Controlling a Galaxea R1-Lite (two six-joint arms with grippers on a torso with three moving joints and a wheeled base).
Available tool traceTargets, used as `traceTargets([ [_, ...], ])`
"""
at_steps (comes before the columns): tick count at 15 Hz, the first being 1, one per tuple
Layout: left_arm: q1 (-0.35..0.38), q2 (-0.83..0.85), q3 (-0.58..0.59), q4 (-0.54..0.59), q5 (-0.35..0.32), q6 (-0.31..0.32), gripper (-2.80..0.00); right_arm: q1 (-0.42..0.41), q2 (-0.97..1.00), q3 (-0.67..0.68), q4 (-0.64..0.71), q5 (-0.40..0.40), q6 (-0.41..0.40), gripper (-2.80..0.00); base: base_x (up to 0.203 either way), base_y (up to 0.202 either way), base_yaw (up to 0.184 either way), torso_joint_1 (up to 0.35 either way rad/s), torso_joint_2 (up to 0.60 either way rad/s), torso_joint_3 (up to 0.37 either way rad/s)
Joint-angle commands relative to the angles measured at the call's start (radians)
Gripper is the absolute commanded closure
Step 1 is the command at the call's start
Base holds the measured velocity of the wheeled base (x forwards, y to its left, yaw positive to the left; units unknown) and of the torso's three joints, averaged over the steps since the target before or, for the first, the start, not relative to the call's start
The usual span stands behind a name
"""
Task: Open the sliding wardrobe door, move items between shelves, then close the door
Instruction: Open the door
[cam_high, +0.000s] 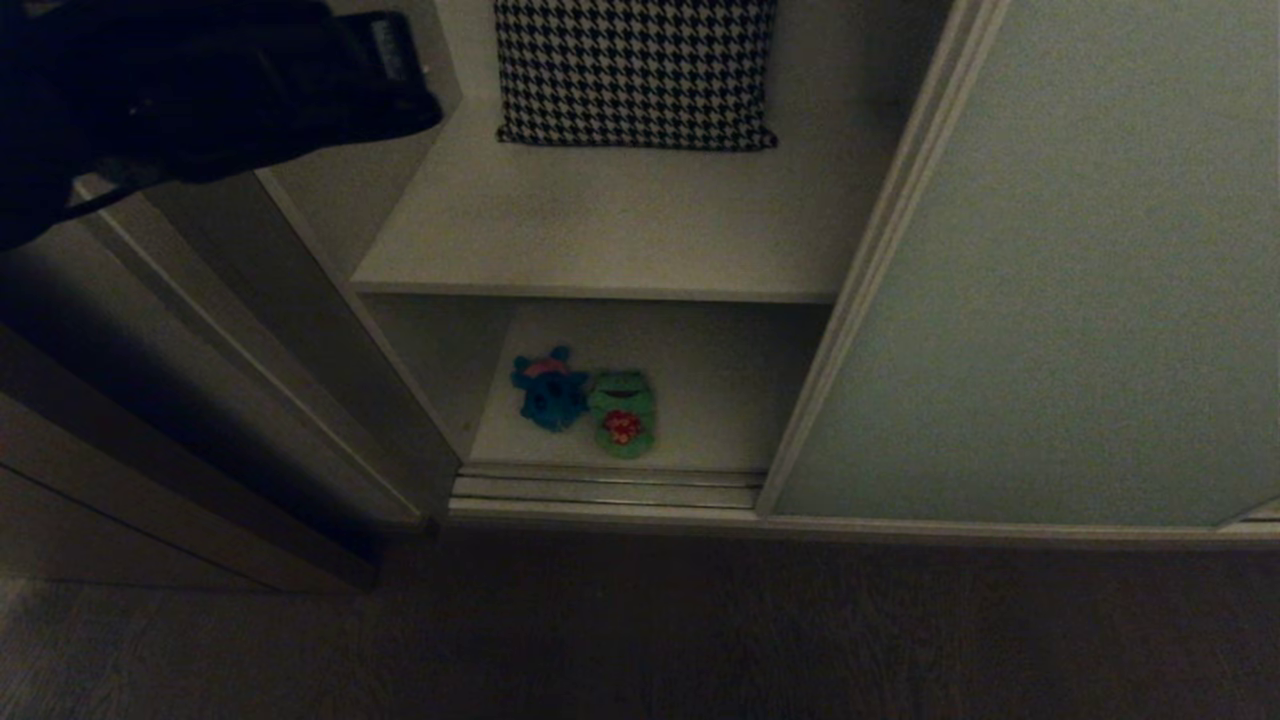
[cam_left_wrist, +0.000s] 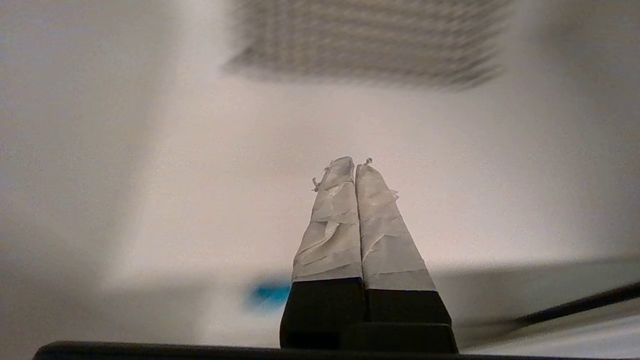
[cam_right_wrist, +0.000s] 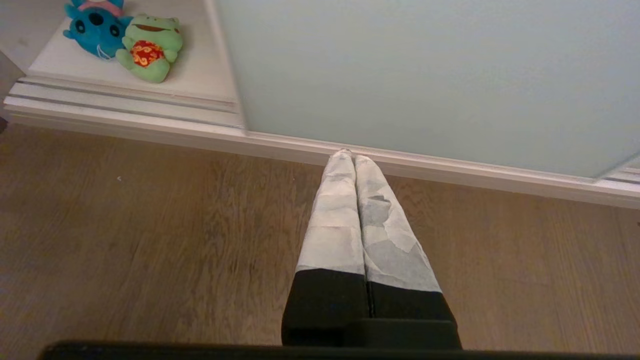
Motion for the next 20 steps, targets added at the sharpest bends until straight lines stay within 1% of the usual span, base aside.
traceTargets([
  [1, 0.075, -0.218, 0.231, -0.006, 0.005, -0.001, 0.00, 0.000, -0.002, 0.000, 0.000, 0.000, -0.002, 0.00, 0.000, 0.000, 0.000, 0.000, 0.00, 0.000],
  [3, 0.132, -0.475, 0.521, 0.001, -0.002, -0.004, 0.00, 0.000, -0.002, 0.000, 0.000, 0.000, 0.000, 0.00, 0.000, 0.000, 0.000, 0.000, 0.00, 0.000],
  [4, 0.173, -0.608, 0.645, 0.015, -0.024, -0.004, 0.00, 0.000, -0.002, 0.000, 0.000, 0.000, -0.001, 0.00, 0.000, 0.000, 0.000, 0.000, 0.00, 0.000],
  [6, 0.259, -0.875, 0.856, 0.067, -0.106, -0.006, 0.00, 0.000, -0.002, 0.000, 0.000, 0.000, 0.000, 0.00, 0.000, 0.000, 0.000, 0.000, 0.00, 0.000],
  [8, 0.315, -1.130, 1.089, 0.119, -0.167, -0.007, 0.00, 0.000, -0.002, 0.000, 0.000, 0.000, -0.001, 0.00, 0.000, 0.000, 0.000, 0.000, 0.00, 0.000],
  [9, 0.335, -1.233, 1.225, 0.137, -0.190, -0.002, 0.00, 0.000, -0.002, 0.000, 0.000, 0.000, 0.000, 0.00, 0.000, 0.000, 0.000, 0.000, 0.00, 0.000],
  [10, 0.346, -1.299, 1.336, 0.144, -0.210, 0.007, 0.00, 0.000, -0.002, -0.001, 0.000, 0.000, 0.000, 0.00, 0.000, 0.000, 0.000, 0.000, 0.00, 0.000],
  [12, 0.352, -1.394, 1.500, 0.139, -0.239, 0.034, 0.00, 0.000, -0.002, -0.001, 0.000, 0.000, 0.000, 0.00, 0.000, 0.000, 0.000, 0.000, 0.00, 0.000],
  [13, 0.347, -1.457, 1.544, 0.142, -0.247, 0.047, 0.00, 0.000, -0.002, 0.000, 0.000, 0.000, 0.000, 0.00, 0.000, 0.000, 0.000, 0.000, 0.00, 0.000],
  [15, 0.340, -1.599, 1.534, 0.227, -0.252, 0.060, 0.00, 0.000, -0.002, 0.000, 0.000, 0.000, 0.000, 0.00, 0.000, 0.000, 0.000, 0.000, 0.00, 0.000],
  [16, 0.338, -1.625, 1.531, 0.240, -0.246, 0.059, 0.00, 0.000, -0.002, -0.001, 0.000, 0.000, 0.000, 0.00, 0.000, 0.000, 0.000, 0.000, 0.00, 0.000],
  [18, 0.335, -1.617, 1.559, 0.176, -0.200, 0.013, 0.00, 0.000, -0.002, 0.000, 0.000, 0.000, 0.000, 0.00, 0.000, 0.000, 0.000, 0.000, 0.00, 0.000],
  [19, 0.334, -1.617, 1.560, 0.179, -0.179, 0.006, 0.00, 0.000, -0.002, 0.000, 0.000, 0.000, 0.000, 0.00, 0.000, 0.000, 0.000, 0.000, 0.00, 0.000],
  [20, 0.334, -1.617, 1.572, 0.187, -0.125, 0.016, 0.00, 0.000, -0.002, 0.000, 0.000, 0.000, 0.000, 0.00, 0.000, 0.000, 0.000, 0.000, 0.00, 0.000],
])
